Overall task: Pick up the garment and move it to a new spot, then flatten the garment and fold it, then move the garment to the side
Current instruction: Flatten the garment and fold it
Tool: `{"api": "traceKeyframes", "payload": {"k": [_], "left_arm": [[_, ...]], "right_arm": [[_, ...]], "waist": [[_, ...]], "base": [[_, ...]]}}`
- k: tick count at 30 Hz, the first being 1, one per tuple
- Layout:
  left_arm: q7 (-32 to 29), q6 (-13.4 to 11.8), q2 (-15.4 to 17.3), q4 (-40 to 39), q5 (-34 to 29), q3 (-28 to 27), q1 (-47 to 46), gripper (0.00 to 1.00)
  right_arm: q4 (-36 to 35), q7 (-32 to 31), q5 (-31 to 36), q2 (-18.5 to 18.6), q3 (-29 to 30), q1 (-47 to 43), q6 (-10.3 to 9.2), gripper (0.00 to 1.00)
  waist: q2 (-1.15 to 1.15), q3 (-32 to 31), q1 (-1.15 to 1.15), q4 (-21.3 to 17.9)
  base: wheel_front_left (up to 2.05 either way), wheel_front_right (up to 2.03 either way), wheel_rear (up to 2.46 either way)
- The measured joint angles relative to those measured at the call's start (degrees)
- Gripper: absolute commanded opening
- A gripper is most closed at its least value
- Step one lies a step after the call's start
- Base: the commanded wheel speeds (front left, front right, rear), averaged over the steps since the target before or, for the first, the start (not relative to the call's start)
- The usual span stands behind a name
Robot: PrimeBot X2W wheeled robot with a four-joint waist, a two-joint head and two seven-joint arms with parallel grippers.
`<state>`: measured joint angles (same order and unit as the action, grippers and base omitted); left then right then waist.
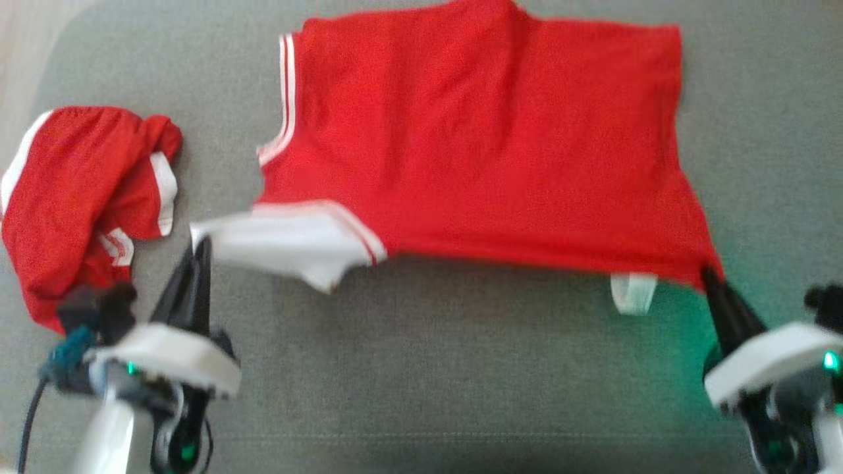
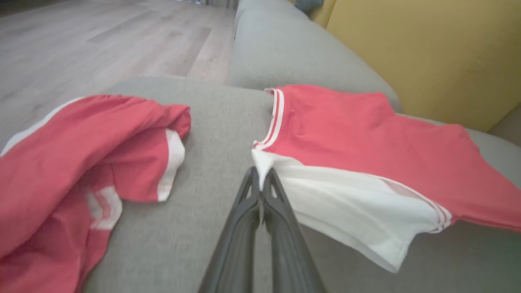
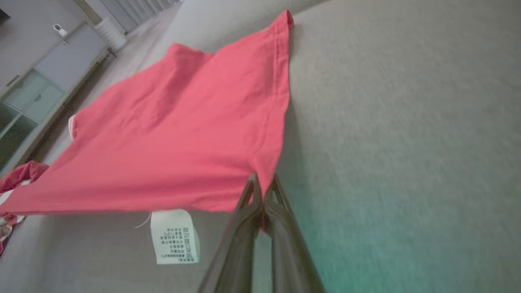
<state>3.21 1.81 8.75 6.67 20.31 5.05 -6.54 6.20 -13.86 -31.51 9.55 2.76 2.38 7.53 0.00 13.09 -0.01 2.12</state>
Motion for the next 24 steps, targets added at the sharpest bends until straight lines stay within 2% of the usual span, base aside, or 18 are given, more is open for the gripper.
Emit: {"api": "traceKeyframes", "payload": {"k": [5,7,11,17,24], "left_arm": [[-6.1,-2.3,0.9,-10.0,0.0,0.0,9.0,0.00],[-9.7,-3.4,1.6,-14.5,0.0,0.0,12.9,0.00],[-14.1,-4.4,2.4,-18.5,0.3,0.1,18.0,0.00],[-19.1,-5.0,4.1,-22.3,0.6,0.2,21.8,0.00],[-23.6,-4.8,5.7,-22.8,3.5,0.1,21.4,0.00]], "right_arm": [[-11.0,-11.5,4.7,-5.4,5.5,-9.0,0.00,0.00],[-15.5,-16.6,6.1,-6.5,7.6,-11.8,0.00,0.00],[-19.1,-22.1,7.2,-7.2,9.1,-14.7,0.00,0.00],[-20.7,-26.9,6.4,-7.4,10.5,-17.4,0.00,0.00],[-20.5,-28.8,6.3,-7.4,11.0,-17.0,0.00,0.00]], "waist": [[0.00,-1.7,0.00,-0.1],[0.00,-2.6,0.00,-0.4],[0.00,-3.8,0.00,-0.7],[0.00,-4.5,0.00,-1.1],[0.00,-3.0,0.00,-1.4]], "base": [[0.00,0.00,0.00],[0.00,0.00,0.00],[0.00,0.00,0.00],[0.00,0.00,0.00],[0.00,0.00,0.00]]}}
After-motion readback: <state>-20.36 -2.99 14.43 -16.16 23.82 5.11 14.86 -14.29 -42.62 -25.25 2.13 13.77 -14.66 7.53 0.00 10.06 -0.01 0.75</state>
